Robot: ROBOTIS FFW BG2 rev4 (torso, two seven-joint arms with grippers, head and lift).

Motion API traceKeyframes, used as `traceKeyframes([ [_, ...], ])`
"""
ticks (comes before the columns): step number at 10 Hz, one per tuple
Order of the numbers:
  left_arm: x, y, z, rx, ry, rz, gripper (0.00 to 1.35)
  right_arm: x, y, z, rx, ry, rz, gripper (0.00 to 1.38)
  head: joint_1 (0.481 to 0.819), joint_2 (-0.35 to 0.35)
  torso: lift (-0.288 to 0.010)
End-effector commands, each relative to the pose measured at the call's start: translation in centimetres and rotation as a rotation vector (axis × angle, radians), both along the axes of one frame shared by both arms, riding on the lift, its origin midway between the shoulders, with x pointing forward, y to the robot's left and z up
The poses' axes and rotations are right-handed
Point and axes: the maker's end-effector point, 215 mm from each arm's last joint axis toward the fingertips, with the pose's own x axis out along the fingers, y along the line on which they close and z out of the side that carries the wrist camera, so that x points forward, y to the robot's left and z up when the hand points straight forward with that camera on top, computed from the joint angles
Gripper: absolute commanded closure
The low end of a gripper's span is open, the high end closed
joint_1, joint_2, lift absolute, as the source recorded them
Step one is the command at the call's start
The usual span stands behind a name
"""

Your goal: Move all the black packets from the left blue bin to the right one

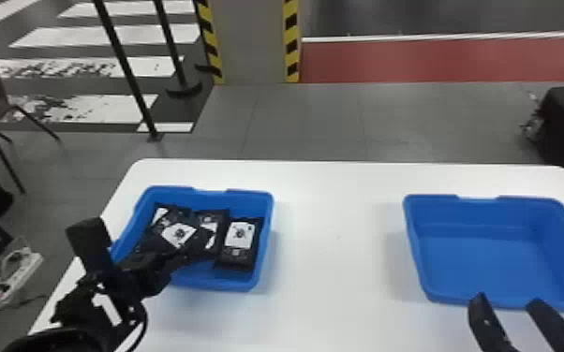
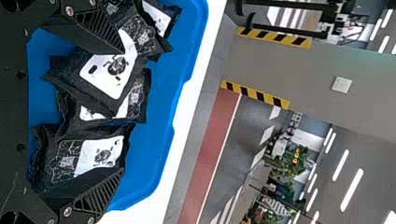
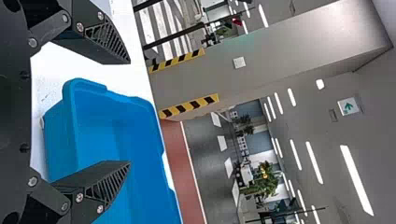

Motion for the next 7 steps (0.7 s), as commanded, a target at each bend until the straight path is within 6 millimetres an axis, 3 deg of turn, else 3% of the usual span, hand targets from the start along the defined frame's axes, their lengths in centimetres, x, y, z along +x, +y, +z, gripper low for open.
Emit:
traceKeyframes([
  [1, 0.6, -0.3, -0.4, -0.01, 0.043, 0.003, 0.14, 0.1, 0.0, 0.1, 0.002, -0.003, 0.0, 0.28, 0.695, 0.108, -0.11],
  [5, 1.0, 1.0, -2.4, -0.002, 0.138, 0.069, 0.14, 0.0, 0.0, -0.2, 0.007, 0.003, 0.001, 0.28, 0.695, 0.11, -0.11],
  [7, 2.0, 0.1, -3.7, -0.011, 0.179, 0.033, 0.14, 0.2, 0.0, 0.1, 0.006, -0.004, 0.001, 0.28, 0.695, 0.118, -0.11],
])
